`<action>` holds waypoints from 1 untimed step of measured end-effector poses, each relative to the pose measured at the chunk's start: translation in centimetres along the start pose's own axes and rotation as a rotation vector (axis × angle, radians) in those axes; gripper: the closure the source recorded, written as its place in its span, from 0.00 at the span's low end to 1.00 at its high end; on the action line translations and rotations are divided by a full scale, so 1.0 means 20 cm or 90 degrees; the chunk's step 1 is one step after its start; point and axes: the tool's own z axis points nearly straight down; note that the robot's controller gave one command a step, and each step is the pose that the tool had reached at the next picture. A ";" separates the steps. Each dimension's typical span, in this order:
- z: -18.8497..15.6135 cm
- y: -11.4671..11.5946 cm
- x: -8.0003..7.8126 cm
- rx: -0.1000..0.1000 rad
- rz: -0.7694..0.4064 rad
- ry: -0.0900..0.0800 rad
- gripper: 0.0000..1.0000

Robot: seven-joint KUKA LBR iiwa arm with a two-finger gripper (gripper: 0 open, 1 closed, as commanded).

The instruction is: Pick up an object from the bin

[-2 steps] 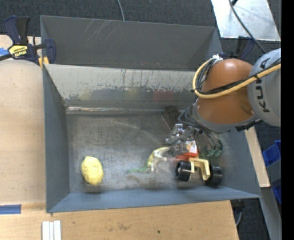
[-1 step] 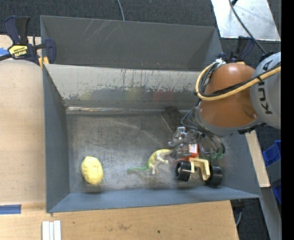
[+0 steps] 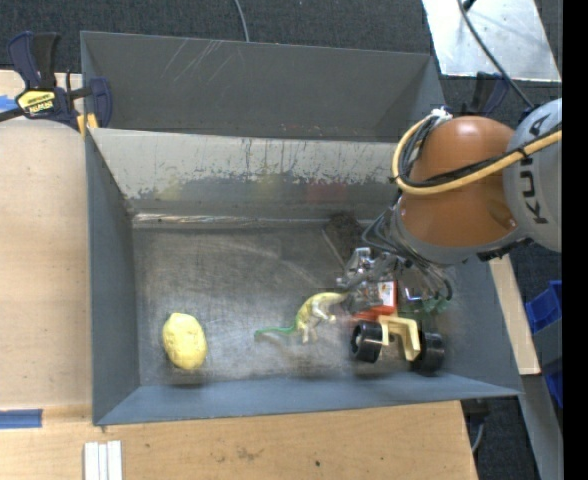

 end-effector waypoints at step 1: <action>-0.02 0.01 0.00 0.000 -0.002 -0.002 1.00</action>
Offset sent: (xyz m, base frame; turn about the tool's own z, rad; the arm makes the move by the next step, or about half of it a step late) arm -0.0139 -0.0230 0.0021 -0.1017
